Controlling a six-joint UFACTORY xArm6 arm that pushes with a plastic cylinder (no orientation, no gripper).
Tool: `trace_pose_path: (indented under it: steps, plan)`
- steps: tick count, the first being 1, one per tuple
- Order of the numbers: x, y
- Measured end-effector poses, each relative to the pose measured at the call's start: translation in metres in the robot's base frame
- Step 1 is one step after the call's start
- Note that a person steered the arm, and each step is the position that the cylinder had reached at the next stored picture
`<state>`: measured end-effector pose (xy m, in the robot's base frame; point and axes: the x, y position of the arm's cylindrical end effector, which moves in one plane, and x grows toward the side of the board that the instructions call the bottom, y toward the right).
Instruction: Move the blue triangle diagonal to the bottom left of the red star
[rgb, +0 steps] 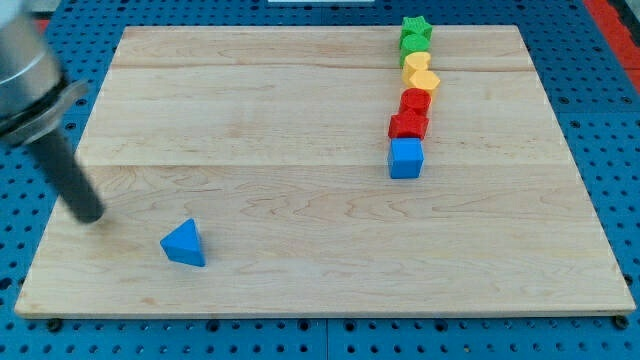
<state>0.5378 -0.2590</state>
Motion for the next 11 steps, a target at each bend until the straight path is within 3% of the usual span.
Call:
trace_pose_path:
  steps: [1, 3, 11]
  plan:
    - [0.023, 0.006]
    - [0.037, 0.102]
    - [-0.043, 0.164]
